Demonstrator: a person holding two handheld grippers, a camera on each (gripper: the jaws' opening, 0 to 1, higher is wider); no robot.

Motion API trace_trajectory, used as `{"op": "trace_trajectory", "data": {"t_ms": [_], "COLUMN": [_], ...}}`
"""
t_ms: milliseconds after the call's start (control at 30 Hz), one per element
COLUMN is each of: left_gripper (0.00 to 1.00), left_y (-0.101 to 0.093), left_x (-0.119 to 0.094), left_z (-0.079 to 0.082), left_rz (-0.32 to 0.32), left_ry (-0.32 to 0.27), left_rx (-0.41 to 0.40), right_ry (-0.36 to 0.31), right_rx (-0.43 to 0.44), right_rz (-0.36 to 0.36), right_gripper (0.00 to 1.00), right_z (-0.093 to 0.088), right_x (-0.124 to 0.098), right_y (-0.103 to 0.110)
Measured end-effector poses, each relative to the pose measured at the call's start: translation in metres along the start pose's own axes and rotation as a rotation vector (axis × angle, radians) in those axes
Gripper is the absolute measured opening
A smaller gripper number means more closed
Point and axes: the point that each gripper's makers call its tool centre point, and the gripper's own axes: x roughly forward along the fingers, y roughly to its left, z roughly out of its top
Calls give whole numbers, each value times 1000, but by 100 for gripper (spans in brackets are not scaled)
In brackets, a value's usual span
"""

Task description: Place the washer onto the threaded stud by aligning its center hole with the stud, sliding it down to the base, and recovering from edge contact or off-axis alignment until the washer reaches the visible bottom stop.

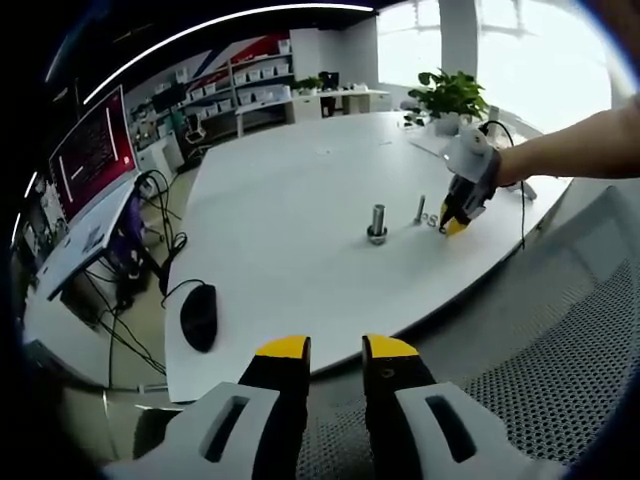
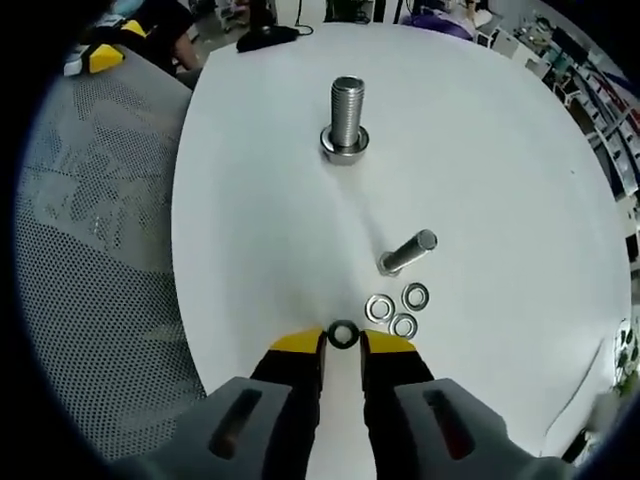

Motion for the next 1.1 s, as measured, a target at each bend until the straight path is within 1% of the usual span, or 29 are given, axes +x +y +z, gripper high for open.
{"op": "trace_trajectory", "data": {"t_ms": [267, 367, 433, 467, 600, 833, 967, 1100], "left_gripper": [19, 19, 19, 19, 19, 19, 19, 19], "left_y": [0, 0, 0, 0, 0, 0, 0, 0], "left_x": [0, 0, 0, 0, 0, 0, 0, 0], "left_z": [0, 0, 0, 0, 0, 0, 0, 0], "left_rz": [2, 2, 2, 2, 2, 2, 1, 1], "left_ry": [0, 0, 1, 1, -1, -1, -1, -1], "left_rx": [-2, -2, -2, -2, -3, -4, -4, -4], "right_ry": [0, -12, -7, 10, 9, -14, -16, -18], "right_rx": [-4, 27, 30, -18, -54, -28, -30, -9], "right_rz": [-6, -2, 5, 26, 25, 53, 56, 62], "right_gripper": [15, 14, 14, 14, 14, 14, 14, 13], "right_z": [0, 0, -1, -3, -2, 4, 5, 7], "right_x": [0, -1, -2, -2, -5, -15, -20, -26], "right_y": [1, 0, 1, 4, 6, 4, 3, 0]}}
